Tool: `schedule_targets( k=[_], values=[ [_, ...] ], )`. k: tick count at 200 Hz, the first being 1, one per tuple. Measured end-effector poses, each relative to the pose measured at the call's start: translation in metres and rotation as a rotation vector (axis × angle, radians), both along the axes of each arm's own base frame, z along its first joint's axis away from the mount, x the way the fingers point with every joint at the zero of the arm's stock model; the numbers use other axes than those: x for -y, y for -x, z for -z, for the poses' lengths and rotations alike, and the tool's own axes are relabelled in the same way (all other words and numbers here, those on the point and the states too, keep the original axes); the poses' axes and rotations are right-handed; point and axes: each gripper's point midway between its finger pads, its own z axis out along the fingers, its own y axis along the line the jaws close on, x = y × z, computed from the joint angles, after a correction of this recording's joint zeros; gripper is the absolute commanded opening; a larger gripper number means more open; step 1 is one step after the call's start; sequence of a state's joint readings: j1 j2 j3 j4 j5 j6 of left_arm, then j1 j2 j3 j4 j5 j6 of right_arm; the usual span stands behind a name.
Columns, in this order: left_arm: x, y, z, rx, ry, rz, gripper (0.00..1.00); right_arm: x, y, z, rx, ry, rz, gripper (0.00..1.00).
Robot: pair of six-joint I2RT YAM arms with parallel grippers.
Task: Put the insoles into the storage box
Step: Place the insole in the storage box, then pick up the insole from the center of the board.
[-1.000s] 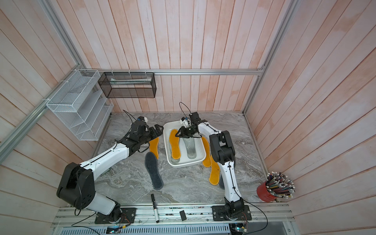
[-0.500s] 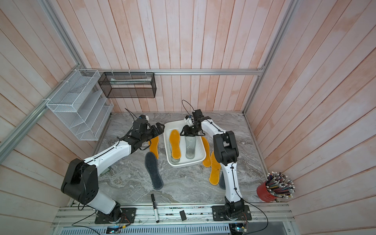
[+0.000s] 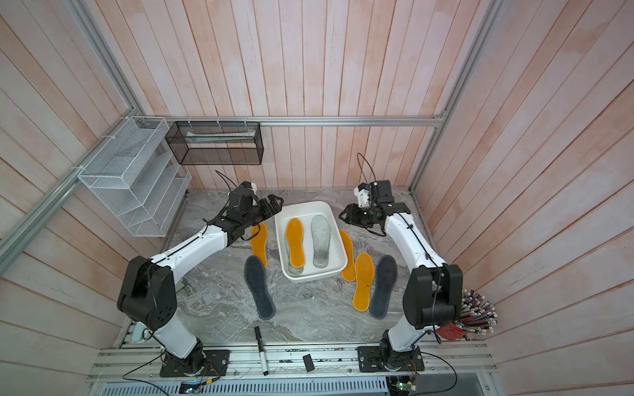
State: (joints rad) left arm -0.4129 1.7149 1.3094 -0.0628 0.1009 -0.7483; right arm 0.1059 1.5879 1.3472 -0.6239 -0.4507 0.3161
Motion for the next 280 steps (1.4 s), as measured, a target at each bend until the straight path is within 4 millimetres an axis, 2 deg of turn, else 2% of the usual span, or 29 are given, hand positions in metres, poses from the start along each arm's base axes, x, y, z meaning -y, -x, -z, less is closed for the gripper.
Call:
schedule_targets(
  k=[21,50,79,107,128,154,202,233,280],
  values=[
    [0.002,-0.003,-0.001,0.002,0.002,0.003,1.00,0.024,0.032,0.030,-0.142,0.063,0.077,0.49],
    [0.003,-0.007,0.001,-0.003,0.002,0.005,1.00,0.032,0.088,0.068,-0.332,0.124,0.095,0.48],
    [0.005,-0.011,-0.001,-0.003,0.009,0.011,1.00,0.040,0.137,0.090,-0.443,0.145,0.122,0.50],
    [0.006,-0.015,-0.002,-0.004,0.015,0.012,1.00,0.043,0.168,0.107,-0.511,0.148,0.145,0.55],
    [0.007,-0.015,0.001,-0.011,0.017,0.013,1.00,0.045,0.183,0.119,-0.556,0.152,0.158,0.58],
    [0.008,-0.015,0.001,-0.017,0.026,0.016,1.00,0.048,0.191,0.127,-0.585,0.162,0.179,0.62],
    [0.010,-0.014,0.001,-0.023,0.037,0.024,1.00,0.057,0.182,0.141,-0.599,0.214,0.228,0.63],
    [0.010,-0.014,0.001,-0.023,0.037,0.024,1.00,0.059,0.176,0.153,-0.617,0.232,0.236,0.60],
    [0.008,-0.014,0.003,-0.024,0.036,0.020,1.00,0.060,0.161,0.159,-0.596,0.238,0.239,0.56]
  ],
)
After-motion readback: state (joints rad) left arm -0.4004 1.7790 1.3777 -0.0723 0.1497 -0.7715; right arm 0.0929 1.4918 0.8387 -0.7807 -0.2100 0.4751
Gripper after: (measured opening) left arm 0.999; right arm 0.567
